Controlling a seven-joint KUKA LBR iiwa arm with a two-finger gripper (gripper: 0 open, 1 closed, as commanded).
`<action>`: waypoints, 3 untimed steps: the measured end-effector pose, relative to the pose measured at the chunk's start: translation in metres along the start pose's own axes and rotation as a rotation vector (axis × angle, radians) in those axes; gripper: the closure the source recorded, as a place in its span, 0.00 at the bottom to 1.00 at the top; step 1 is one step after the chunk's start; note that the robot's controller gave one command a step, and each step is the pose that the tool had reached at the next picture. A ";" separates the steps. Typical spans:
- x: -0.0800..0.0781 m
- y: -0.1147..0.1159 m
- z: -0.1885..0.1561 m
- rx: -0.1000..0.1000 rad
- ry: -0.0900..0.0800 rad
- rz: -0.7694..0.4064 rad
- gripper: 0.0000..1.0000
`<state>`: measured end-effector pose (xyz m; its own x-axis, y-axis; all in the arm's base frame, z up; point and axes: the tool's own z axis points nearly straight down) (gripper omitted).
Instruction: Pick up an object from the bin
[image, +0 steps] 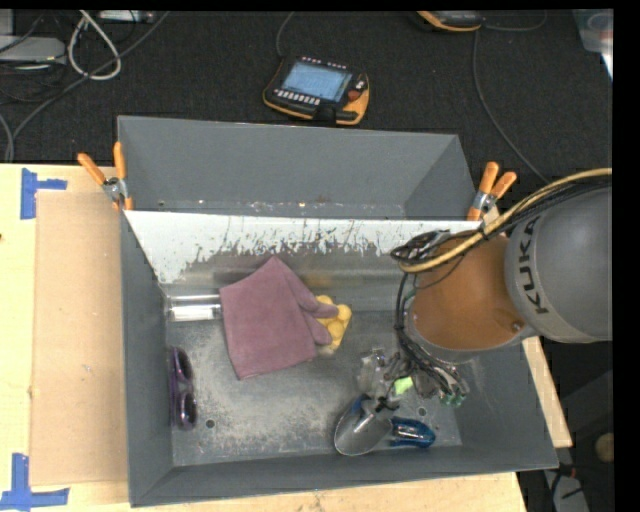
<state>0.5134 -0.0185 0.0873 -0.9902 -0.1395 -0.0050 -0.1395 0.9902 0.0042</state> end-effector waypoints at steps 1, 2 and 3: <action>0.000 0.000 0.000 0.000 0.002 -0.001 0.00; 0.000 0.000 0.000 0.000 0.002 -0.001 0.00; 0.000 -0.016 0.004 -0.004 0.001 0.000 0.00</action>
Offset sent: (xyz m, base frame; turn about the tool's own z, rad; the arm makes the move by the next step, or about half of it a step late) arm 0.0000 0.0000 0.0000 0.0000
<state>0.5152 -0.0344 0.0835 -0.9902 -0.1398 -0.0044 -0.1398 0.9901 0.0083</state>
